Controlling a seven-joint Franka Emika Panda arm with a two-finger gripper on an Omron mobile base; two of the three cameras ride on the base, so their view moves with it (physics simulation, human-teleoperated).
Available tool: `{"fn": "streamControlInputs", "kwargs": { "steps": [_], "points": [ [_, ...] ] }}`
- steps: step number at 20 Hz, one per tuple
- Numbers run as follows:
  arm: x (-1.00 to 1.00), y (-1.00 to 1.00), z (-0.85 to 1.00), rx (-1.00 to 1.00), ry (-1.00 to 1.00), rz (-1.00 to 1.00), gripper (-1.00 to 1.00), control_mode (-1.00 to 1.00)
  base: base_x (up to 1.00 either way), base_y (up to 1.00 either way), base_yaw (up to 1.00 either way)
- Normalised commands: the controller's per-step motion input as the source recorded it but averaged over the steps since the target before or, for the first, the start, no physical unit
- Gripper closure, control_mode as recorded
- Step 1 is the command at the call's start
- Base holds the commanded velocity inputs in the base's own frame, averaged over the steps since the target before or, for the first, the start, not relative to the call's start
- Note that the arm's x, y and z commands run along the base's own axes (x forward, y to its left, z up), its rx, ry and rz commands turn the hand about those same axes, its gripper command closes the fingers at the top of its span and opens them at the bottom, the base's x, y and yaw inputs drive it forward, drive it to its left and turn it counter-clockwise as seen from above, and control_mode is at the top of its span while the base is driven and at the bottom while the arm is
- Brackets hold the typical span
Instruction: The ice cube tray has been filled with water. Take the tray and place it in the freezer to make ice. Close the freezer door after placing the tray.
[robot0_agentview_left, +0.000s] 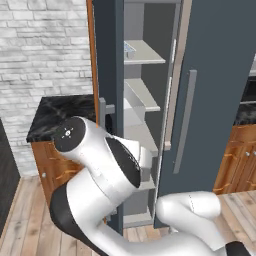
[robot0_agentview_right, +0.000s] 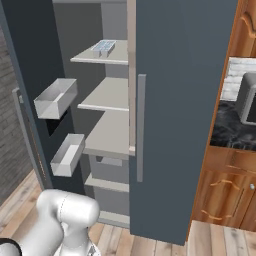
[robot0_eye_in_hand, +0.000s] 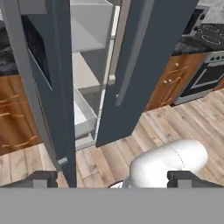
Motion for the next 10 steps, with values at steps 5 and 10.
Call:
{"fn": "streamControlInputs", "kwargs": {
  "steps": [5, 10],
  "points": [
    [0.38, 0.00, -0.62, -0.26, 0.03, 0.00, -1.00, -1.00, 0.00, 0.00, 0.00],
    [0.45, 0.04, -0.13, -0.25, 0.37, 0.00, -1.00, -1.00, 0.00, 0.00, 0.00]
  ]
}}
